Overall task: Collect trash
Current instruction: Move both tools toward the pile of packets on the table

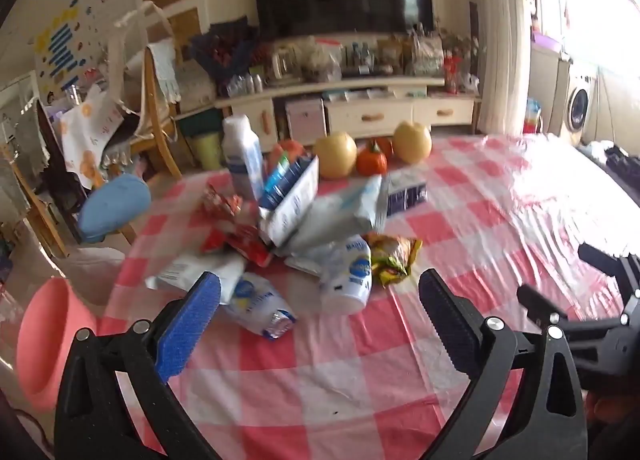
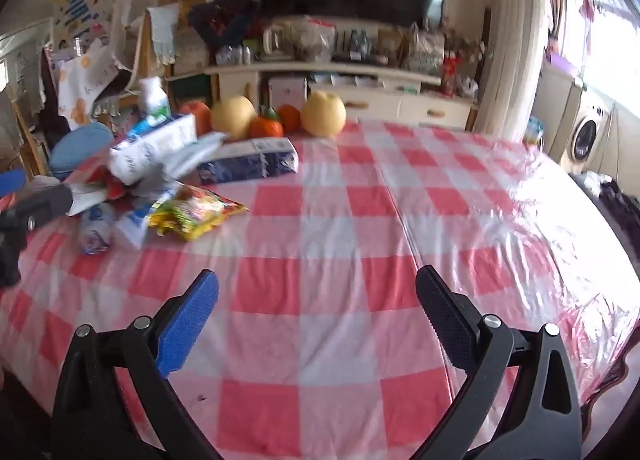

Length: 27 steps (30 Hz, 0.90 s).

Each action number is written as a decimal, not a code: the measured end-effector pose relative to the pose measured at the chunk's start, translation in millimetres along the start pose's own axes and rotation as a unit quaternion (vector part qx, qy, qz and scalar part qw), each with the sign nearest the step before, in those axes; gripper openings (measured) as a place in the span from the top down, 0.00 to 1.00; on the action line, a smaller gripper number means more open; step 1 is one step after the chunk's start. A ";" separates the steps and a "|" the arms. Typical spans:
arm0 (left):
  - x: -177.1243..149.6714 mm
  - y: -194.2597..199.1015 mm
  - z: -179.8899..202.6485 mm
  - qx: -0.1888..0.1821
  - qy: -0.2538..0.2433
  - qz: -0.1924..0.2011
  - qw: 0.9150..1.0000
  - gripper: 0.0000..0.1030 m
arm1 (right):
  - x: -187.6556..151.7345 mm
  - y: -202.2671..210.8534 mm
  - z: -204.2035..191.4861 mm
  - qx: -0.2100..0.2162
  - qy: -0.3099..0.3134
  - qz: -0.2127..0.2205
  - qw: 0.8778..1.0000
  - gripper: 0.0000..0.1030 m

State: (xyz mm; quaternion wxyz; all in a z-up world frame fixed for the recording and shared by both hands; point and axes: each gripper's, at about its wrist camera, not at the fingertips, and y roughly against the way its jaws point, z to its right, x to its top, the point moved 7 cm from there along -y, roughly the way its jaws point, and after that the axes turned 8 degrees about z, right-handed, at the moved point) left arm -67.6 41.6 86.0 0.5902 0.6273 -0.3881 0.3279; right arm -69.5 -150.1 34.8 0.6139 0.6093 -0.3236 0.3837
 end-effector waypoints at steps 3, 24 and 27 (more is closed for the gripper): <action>4.0 9.5 -5.8 0.001 0.009 0.020 1.000 0.05 | 5.8 16.6 -11.2 0.004 0.013 0.016 1.000 0.04; -1.2 69.0 -48.8 0.027 0.052 0.077 0.995 0.05 | 15.2 86.3 -39.8 0.020 0.019 0.071 0.997 0.04; -1.0 72.9 -50.3 0.033 0.049 0.081 0.995 0.05 | 14.6 89.0 -40.9 0.020 0.020 0.075 0.997 0.04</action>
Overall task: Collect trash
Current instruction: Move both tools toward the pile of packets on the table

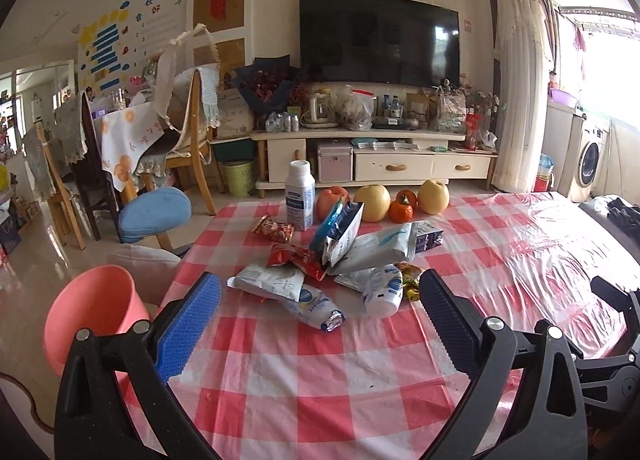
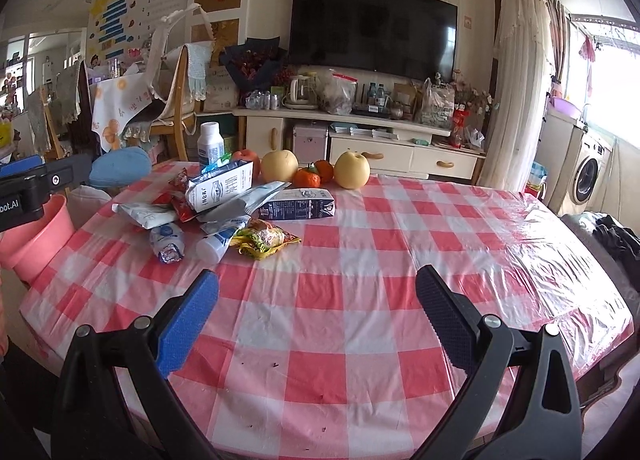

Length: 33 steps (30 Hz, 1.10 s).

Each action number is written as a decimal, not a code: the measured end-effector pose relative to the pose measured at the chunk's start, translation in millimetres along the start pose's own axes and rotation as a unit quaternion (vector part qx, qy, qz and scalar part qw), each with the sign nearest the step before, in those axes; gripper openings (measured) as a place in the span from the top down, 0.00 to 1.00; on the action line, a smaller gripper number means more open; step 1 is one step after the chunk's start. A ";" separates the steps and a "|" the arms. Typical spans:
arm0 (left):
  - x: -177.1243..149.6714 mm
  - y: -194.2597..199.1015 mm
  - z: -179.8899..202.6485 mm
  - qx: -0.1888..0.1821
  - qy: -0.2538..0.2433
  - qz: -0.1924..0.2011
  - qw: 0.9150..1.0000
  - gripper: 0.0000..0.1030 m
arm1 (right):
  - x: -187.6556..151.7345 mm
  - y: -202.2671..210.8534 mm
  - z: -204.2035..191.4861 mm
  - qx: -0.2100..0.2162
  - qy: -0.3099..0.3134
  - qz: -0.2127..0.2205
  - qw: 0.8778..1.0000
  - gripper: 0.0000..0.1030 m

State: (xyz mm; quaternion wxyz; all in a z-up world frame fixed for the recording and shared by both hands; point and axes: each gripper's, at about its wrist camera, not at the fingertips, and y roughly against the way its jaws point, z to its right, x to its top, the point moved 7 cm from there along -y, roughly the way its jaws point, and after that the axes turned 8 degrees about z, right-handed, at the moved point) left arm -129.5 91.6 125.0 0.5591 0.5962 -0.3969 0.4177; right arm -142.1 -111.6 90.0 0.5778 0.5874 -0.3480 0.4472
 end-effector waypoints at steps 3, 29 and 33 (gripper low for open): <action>0.8 2.1 -1.8 0.006 -0.005 0.005 1.000 0.05 | -0.4 2.2 -0.8 0.002 0.002 0.003 1.000 0.04; -12.8 -14.8 -8.5 0.036 -0.014 -0.030 0.999 0.05 | -35.8 -35.3 -13.4 0.040 0.025 -0.036 0.998 0.04; -15.4 -16.8 -6.0 0.041 -0.028 -0.032 0.998 0.05 | -37.6 -44.8 -13.4 0.043 0.026 -0.040 0.998 0.04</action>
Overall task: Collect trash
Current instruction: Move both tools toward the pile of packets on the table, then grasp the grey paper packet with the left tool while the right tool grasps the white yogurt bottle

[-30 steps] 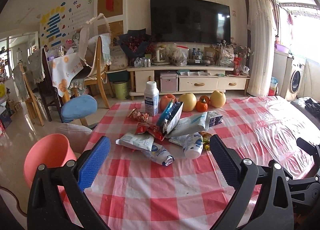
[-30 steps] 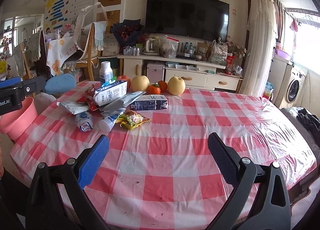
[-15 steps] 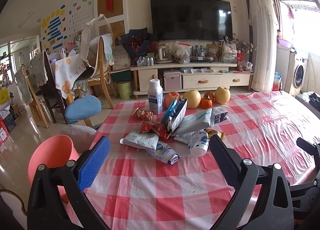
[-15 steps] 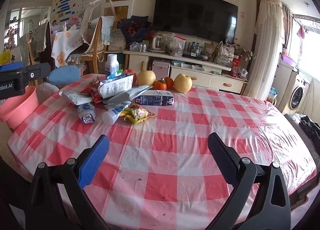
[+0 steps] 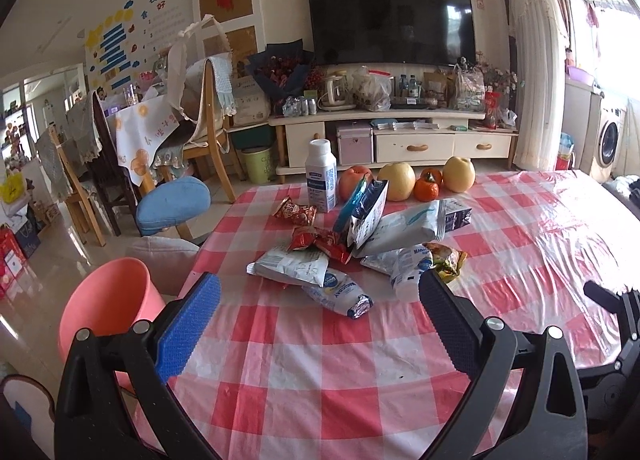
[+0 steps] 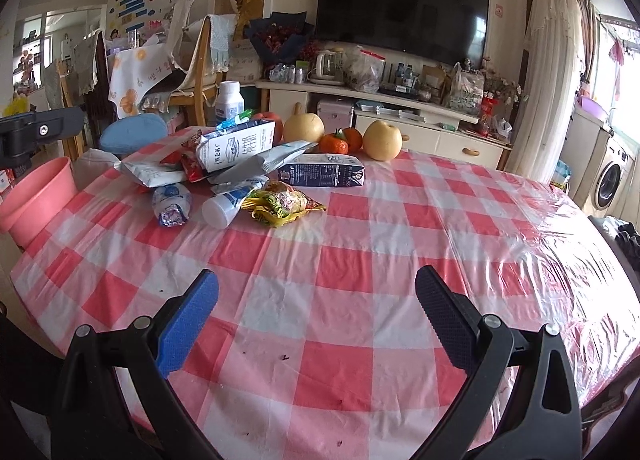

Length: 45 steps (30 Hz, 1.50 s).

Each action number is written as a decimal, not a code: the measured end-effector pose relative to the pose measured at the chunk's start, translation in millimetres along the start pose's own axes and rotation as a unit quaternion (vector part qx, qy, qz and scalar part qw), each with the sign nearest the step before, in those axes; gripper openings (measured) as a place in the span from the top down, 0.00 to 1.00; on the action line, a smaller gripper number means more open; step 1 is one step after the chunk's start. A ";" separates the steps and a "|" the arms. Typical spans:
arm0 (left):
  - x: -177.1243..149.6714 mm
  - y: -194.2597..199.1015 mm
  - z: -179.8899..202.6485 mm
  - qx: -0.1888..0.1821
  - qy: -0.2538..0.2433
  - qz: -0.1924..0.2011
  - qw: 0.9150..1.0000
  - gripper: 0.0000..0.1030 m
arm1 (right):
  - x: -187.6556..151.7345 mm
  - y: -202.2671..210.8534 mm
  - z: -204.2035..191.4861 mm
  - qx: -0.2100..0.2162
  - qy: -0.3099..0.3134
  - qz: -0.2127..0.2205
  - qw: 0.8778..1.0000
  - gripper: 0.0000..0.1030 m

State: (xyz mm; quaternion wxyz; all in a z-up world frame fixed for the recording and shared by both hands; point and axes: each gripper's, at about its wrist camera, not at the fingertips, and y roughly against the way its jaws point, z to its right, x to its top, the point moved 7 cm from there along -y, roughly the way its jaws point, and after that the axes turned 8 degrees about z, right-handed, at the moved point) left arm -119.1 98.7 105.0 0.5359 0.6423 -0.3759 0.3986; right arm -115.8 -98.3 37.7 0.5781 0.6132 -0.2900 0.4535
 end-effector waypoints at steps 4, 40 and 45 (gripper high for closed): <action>-2.9 -5.0 2.8 -0.001 -0.004 -0.013 1.000 0.05 | -2.1 -11.6 5.0 0.005 -0.007 -0.011 1.000 0.04; -11.1 -161.8 -33.4 -0.096 -0.022 -0.204 0.974 0.05 | 16.7 -114.4 13.8 0.204 -0.232 -0.103 0.946 0.05; -26.9 -190.5 -35.3 -0.098 -0.014 -0.240 0.966 0.05 | 14.2 -113.9 -10.9 0.249 -0.233 -0.122 0.932 0.17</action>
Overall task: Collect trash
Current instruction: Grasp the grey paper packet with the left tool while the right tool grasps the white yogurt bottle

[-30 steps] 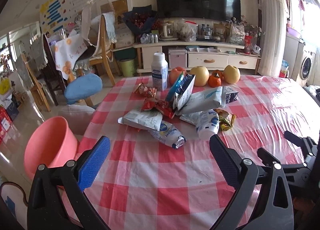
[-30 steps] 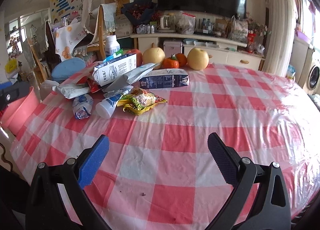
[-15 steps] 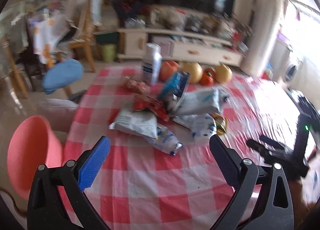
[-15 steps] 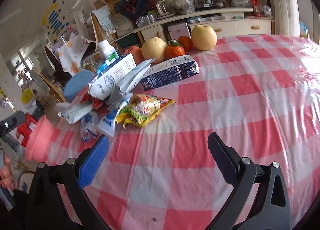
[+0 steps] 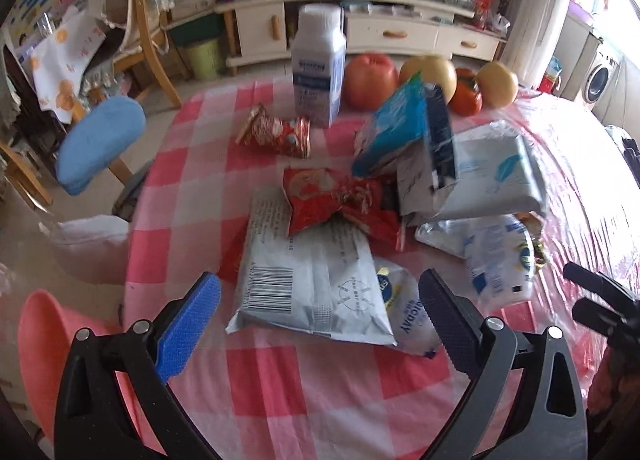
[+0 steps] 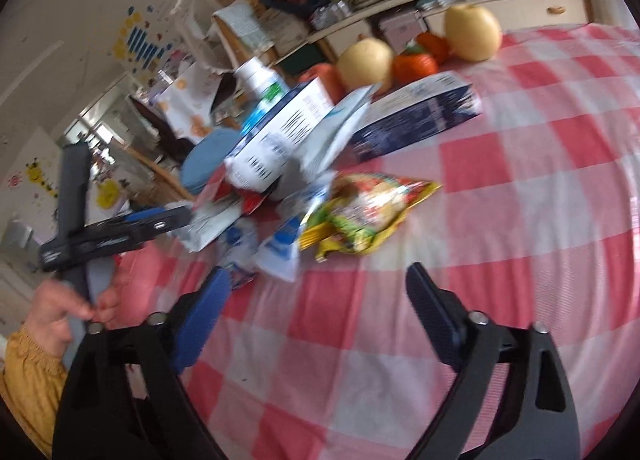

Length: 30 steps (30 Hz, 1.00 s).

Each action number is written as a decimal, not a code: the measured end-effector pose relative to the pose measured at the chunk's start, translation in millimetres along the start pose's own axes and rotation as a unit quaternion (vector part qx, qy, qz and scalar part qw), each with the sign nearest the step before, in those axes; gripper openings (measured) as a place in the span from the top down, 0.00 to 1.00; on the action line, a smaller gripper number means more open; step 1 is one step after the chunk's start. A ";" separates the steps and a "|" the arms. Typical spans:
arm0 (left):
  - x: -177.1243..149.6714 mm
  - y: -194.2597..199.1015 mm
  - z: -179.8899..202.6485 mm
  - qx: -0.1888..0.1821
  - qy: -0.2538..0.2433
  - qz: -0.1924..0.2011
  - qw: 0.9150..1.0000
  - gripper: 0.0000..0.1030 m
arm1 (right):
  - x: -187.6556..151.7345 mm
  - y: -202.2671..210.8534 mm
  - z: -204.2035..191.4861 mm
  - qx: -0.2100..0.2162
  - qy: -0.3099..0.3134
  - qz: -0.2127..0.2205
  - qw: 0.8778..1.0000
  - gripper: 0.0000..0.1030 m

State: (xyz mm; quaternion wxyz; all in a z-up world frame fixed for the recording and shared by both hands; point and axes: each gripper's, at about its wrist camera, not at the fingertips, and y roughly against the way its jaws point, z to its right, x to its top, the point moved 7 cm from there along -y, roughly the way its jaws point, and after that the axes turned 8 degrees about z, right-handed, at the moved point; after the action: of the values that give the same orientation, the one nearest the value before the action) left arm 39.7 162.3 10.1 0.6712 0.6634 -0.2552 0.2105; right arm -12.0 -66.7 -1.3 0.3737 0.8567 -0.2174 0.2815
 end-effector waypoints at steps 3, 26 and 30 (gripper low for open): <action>-2.5 -12.6 -1.8 0.007 -0.007 -0.016 1.000 0.05 | -4.3 -6.9 -6.1 0.017 -0.013 -0.011 1.000 0.18; -8.9 -30.3 3.2 0.022 -0.008 -0.028 0.999 0.21 | 1.7 -52.0 -13.9 0.037 -0.036 -0.012 0.999 0.43; -8.9 -26.1 4.1 0.022 0.005 -0.027 0.999 0.23 | 2.8 -53.6 -6.8 0.032 -0.054 -0.016 0.998 0.42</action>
State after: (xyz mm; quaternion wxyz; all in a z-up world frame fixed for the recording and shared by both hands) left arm 48.7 157.8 -15.9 0.6631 0.6838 -0.2290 0.2008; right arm 19.2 -28.4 -23.4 0.3382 0.8856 -0.2141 0.2355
